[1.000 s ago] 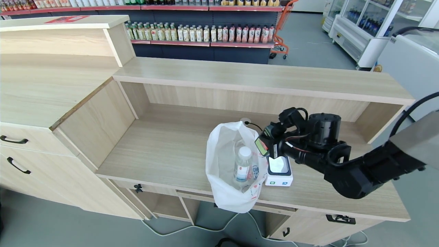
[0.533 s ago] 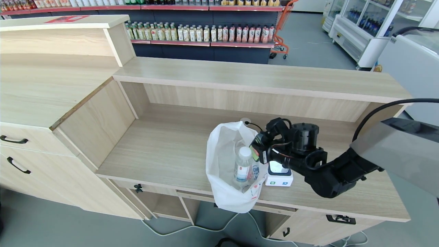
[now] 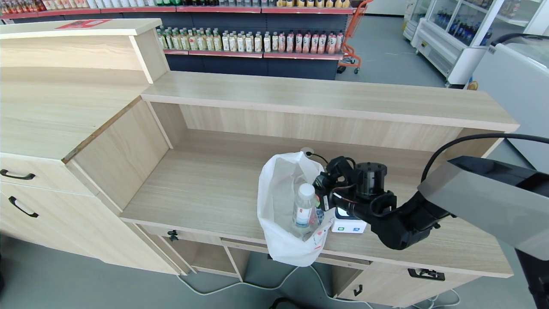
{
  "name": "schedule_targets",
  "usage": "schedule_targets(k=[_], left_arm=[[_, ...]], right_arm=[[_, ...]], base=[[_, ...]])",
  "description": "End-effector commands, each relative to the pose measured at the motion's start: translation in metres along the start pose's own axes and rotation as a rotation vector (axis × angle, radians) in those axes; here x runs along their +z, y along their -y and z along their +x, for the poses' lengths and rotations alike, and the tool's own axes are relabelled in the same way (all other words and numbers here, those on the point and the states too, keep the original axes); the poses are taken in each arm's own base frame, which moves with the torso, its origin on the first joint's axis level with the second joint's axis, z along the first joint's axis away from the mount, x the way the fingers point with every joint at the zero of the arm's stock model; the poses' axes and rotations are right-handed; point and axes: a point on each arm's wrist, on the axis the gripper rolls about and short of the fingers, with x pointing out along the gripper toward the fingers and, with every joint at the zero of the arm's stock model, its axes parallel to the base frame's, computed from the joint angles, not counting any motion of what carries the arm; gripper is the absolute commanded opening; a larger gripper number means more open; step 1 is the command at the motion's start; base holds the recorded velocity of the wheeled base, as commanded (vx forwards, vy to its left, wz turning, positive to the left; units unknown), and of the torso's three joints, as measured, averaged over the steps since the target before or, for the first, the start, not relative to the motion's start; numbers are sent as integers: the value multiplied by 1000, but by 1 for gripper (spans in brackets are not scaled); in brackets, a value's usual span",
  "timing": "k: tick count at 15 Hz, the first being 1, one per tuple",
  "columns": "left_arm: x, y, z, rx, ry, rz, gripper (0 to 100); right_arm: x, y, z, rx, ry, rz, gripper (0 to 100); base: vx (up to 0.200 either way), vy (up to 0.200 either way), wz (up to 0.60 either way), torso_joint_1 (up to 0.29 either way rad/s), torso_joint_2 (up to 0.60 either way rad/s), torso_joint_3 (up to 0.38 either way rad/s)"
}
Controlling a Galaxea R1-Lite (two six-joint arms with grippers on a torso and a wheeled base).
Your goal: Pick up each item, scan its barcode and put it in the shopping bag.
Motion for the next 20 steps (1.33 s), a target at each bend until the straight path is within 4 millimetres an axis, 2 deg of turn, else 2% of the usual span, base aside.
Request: schedule_targets(k=[1,6,10,14,15,18,20], left_arm=[[0,0,0,0,3,0,0],[0,0,0,0,1,0,0],[0,0,0,0,1,0,0],[0,0,0,0,0,0,0],[0,0,0,0,-2,0,0],[0,0,0,0,0,0,0],[0,0,0,-1,-2,0,0]], right_arm=[[-6,0,5,0,-11,1,0],[-16,0,3,-3,-43,2,0],[-27,14,3,-41,-72,-3,0],[-30,17,2,-45,-82,-10,0],[-30,17,2,-47,-82,-9,100],[-23,18,0,-45,-65,-9,100],[-7,19,-6,-45,-29,-9,100]], base=[[0,0,0,0,0,0],[0,0,0,0,0,0],[0,0,0,0,0,0],[0,0,0,0,0,0],[0,0,0,0,0,0],[0,0,0,0,0,0],[0,0,0,0,0,0]])
